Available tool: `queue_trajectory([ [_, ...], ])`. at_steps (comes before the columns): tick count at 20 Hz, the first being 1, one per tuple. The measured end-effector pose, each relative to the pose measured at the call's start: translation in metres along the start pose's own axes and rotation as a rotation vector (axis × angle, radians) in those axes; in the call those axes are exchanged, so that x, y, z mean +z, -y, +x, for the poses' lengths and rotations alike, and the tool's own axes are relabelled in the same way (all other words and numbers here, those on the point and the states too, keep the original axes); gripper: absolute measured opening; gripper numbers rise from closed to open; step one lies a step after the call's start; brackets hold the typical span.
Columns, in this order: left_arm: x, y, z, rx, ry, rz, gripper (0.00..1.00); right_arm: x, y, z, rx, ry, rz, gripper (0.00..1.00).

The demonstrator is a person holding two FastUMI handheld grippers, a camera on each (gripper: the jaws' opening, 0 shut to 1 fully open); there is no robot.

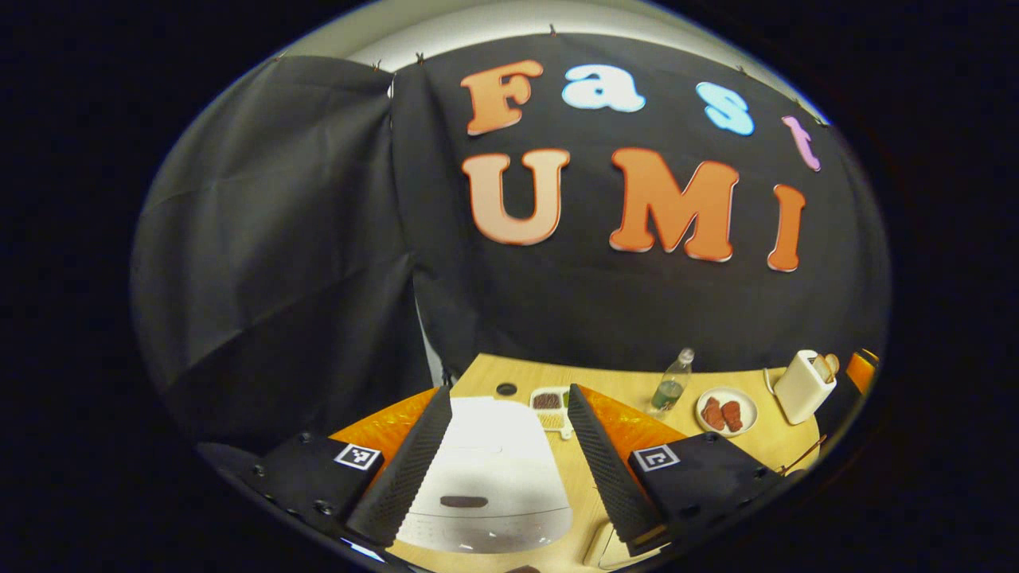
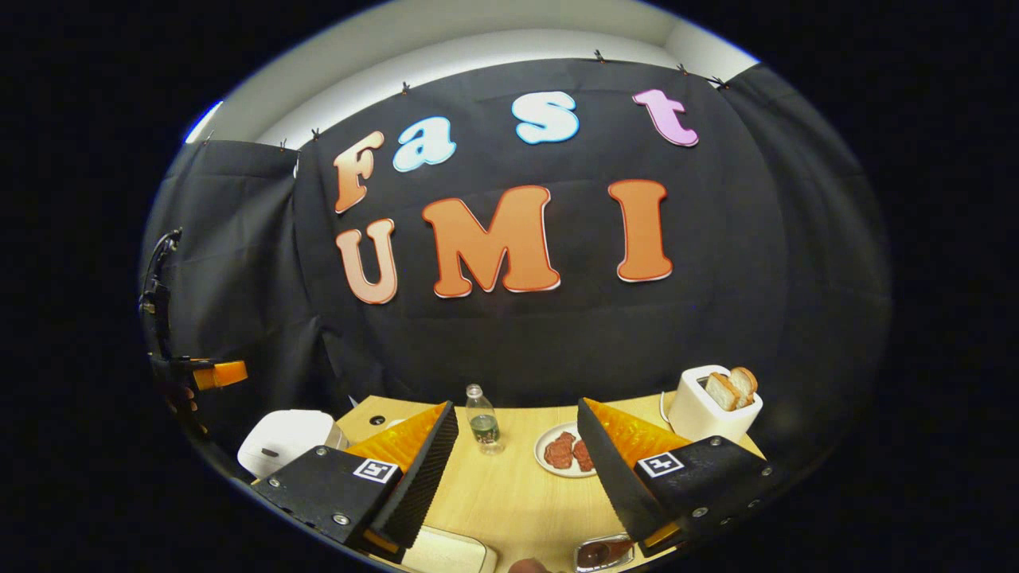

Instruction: Close the left gripper, press the button to open the rice cooker; take a wooden spoon from the chopstick holder with the right hand, scoop a spoonful of rice and pour it into the rice cooker, then put the wooden spoon back into the chopstick holder.

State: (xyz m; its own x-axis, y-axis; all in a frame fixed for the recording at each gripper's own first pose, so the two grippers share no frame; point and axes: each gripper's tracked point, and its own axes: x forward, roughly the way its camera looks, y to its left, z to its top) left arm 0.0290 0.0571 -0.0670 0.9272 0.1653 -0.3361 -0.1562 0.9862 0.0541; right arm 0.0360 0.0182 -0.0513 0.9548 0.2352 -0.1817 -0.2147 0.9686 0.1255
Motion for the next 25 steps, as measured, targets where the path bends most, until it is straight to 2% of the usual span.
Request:
queue_trajectory([
  [4,0.034,0.018,-0.039,-0.04,0.207,0.051,0.99,0.027,-0.035,-0.004,0.038,0.113,-0.053,0.94],
  [5,0.038,0.022,-0.048,-0.049,0.248,0.064,0.96,0.031,-0.041,-0.006,0.043,0.139,-0.062,0.93],
  [6,0.043,0.026,-0.056,-0.061,0.283,0.072,1.0,0.034,-0.046,-0.008,0.047,0.16,-0.071,0.93],
  [7,0.046,0.031,-0.062,-0.071,0.317,0.071,1.0,0.037,-0.051,-0.011,0.052,0.178,-0.082,0.93],
  [8,0.047,0.034,-0.064,-0.08,0.338,0.065,0.96,0.038,-0.054,-0.013,0.054,0.194,-0.098,0.94],
  [9,0.047,0.036,-0.066,-0.087,0.345,0.056,1.0,0.039,-0.058,-0.015,0.06,0.209,-0.112,0.94],
  [13,0.033,0.044,-0.076,-0.133,0.35,0.023,1.0,0.038,-0.068,-0.023,0.076,0.246,-0.106,0.94],
  [22,0.024,0.021,-0.07,-0.088,0.325,-0.003,1.0,0.031,-0.062,-0.02,0.074,0.225,-0.088,0.94],
  [25,0.035,0.012,-0.069,-0.068,0.387,-0.011,1.0,0.027,-0.065,-0.018,0.079,0.217,-0.103,0.94],
])
